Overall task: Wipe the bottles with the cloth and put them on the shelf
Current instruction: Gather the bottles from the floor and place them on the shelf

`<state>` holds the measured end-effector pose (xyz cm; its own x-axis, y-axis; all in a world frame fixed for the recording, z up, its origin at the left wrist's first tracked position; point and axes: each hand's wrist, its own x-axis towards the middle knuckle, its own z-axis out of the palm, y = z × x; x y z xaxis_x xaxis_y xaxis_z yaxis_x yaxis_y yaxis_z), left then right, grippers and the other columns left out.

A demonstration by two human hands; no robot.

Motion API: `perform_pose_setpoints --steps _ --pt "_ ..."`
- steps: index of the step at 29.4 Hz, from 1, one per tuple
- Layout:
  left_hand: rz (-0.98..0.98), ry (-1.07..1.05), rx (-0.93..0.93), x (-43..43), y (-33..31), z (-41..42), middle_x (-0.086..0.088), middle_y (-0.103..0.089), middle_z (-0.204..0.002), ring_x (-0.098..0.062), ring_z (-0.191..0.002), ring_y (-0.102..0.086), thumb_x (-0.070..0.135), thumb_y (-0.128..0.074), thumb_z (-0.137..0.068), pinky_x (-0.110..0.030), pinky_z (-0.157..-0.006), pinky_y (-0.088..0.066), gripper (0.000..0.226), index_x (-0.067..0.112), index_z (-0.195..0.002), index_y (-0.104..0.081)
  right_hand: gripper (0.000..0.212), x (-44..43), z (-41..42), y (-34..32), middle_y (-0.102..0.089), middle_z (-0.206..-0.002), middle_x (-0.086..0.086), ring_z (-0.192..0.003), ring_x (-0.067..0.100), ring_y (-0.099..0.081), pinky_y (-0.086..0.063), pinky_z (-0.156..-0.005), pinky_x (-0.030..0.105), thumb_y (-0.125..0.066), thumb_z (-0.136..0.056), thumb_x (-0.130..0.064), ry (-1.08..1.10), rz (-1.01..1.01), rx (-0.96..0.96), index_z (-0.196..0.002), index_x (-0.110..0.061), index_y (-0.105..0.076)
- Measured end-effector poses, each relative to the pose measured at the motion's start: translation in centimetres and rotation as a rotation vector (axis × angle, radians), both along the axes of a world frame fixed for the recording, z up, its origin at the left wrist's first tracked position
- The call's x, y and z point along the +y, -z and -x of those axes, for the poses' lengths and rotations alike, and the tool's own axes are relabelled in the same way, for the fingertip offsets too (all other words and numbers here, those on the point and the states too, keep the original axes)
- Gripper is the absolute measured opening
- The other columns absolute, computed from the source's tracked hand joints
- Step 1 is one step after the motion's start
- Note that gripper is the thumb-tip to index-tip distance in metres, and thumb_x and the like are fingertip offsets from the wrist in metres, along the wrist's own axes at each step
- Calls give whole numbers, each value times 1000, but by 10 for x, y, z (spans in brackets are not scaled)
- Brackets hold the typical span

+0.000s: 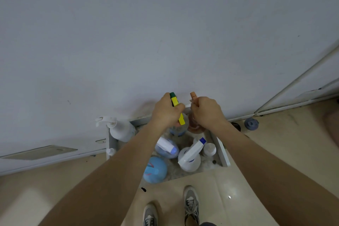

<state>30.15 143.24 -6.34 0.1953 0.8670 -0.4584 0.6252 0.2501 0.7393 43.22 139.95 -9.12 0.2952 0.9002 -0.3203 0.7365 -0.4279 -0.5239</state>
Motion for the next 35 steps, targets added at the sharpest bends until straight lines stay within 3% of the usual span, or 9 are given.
perform_pose_setpoints --steps 4,7,11,16,20,23,25,29,35 --pt "-86 75 69 6 6 4 -14 -63 -105 -28 -94 -61 20 -57 -91 -39 -81 -50 18 18 -105 -46 31 1 -3 2 -69 -96 17 -86 33 -63 -47 -73 35 -44 -102 -25 55 18 24 -99 -2 -65" --pt "-15 42 -9 10 12 7 -17 -61 -106 -32 -96 -63 27 -58 -92 -46 -85 -55 23 21 -107 -42 28 4 -2 -1 -62 -87 13 -81 31 -59 -45 -71 35 -45 -101 -26 71 42 18 -88 -5 -57" --pt "-1 49 -52 7 18 12 -5 -52 -91 -21 -85 -54 33 -54 -97 -36 -79 -47 34 13 -122 -42 29 6 -1 -6 -59 -86 11 -87 33 -61 -46 -75 36 -46 -101 -29 76 83 32 -90 -6 -56" --pt "124 30 -30 3 13 22 -11 -56 -132 -31 -113 -61 41 -61 -93 -49 -98 -51 75 23 -152 -18 50 1 -2 -14 -56 -129 19 -120 38 -52 -41 -99 42 -51 -98 -38 98 90 164 -135 -5 -46" --pt "-367 83 113 -13 -14 55 -3 -57 -135 -22 -113 -58 8 -56 -90 -33 -98 -46 50 18 -139 -49 52 -4 15 -42 -50 -139 15 -127 34 -44 -38 -100 39 -55 -96 -30 69 -332 -9 -144 -13 -43" --pt "-753 56 227 -17 -36 100 1 -66 -115 -18 -107 -55 -1 -59 -82 -12 -89 -31 35 17 -111 -69 54 4 41 -53 -51 -140 12 -125 31 -47 -36 -102 37 -54 -97 -35 -128 -191 29 -146 -18 -39" --pt "-797 61 392 -11 -39 134 -1 -67 -117 -22 -112 -53 8 -65 -84 -20 -92 -34 26 17 -108 -70 67 10 57 -52 -46 -143 14 -127 34 -47 -28 -111 44 -52 -97 -38 -231 -37 -50 -153 -19 -22" --pt "-495 235 698 1 -22 183 -3 -57 -135 -26 -126 -47 36 -65 -89 -39 -98 -41 44 26 -131 -57 72 9 75 -52 -62 -107 9 -108 25 -62 -34 -107 42 -48 -101 -28 -235 62 -136 -156 -18 -3" --pt "-496 364 539 5 -16 192 0 -72 -102 -22 -95 -63 16 -65 -89 -26 -75 -37 21 24 -107 -71 75 9 72 -49 -54 -79 2 -85 27 -62 -35 -106 42 -50 -97 -10 -269 49 -218 -157 -26 -7"
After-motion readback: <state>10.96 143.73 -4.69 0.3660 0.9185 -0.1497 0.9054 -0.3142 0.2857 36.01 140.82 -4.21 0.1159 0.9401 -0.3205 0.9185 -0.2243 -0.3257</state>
